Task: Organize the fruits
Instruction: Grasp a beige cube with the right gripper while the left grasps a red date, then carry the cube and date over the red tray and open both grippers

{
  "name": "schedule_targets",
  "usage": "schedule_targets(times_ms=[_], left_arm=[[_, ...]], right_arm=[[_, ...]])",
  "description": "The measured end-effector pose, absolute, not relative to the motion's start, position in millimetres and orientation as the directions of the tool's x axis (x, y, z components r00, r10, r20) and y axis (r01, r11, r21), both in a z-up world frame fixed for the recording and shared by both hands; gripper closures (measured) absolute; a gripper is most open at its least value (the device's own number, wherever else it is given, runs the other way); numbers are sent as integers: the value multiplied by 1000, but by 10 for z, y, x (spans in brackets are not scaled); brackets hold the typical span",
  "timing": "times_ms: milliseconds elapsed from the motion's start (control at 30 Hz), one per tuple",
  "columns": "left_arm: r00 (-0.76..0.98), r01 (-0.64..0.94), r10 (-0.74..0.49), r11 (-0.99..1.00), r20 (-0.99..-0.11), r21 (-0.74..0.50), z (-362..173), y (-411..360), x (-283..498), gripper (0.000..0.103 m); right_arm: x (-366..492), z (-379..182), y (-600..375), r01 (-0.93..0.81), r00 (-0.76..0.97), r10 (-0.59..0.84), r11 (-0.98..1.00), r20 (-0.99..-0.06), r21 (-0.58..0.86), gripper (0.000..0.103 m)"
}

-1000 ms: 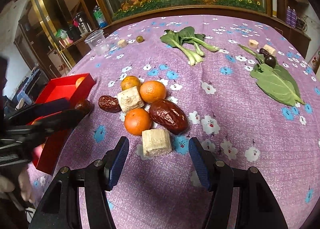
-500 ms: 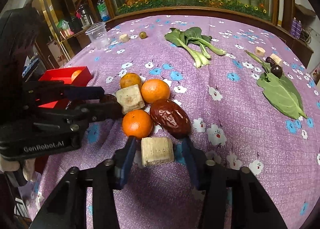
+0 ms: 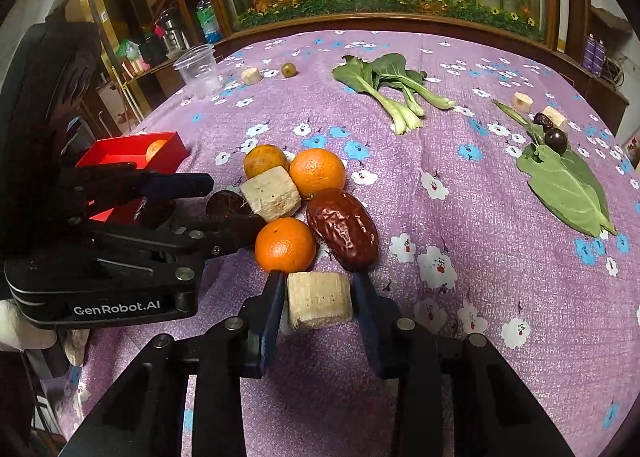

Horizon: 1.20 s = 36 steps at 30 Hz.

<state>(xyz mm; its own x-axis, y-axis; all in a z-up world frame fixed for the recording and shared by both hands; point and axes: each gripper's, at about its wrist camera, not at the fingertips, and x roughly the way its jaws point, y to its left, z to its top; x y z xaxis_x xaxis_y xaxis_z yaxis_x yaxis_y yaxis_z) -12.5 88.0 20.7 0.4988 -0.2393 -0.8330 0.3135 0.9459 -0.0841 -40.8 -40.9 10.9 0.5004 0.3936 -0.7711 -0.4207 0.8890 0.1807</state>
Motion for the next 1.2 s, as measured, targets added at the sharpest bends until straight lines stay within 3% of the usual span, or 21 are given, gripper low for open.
schedule_targets(times_ms=[33, 133, 633, 1200], left_arm=[[484, 316, -261, 942, -835, -111, 200, 883, -126, 60], [495, 318, -254, 943, -831, -99, 209, 841, -182, 61], [616, 163, -315, 948, -722, -275, 602, 1249, -806, 61], [744, -244, -35, 915, -667, -320, 745, 2776, -1524, 60]], right_arm=[[-410, 111, -413, -422, 498, 396, 888, -771, 183, 69], [-420, 115, -437, -421, 489, 407, 885, -772, 200, 69], [-717, 371, -477, -444, 507, 462, 863, -728, 239, 69], [-1031, 695, 401, -614, 428, 570, 753, -702, 238, 69]])
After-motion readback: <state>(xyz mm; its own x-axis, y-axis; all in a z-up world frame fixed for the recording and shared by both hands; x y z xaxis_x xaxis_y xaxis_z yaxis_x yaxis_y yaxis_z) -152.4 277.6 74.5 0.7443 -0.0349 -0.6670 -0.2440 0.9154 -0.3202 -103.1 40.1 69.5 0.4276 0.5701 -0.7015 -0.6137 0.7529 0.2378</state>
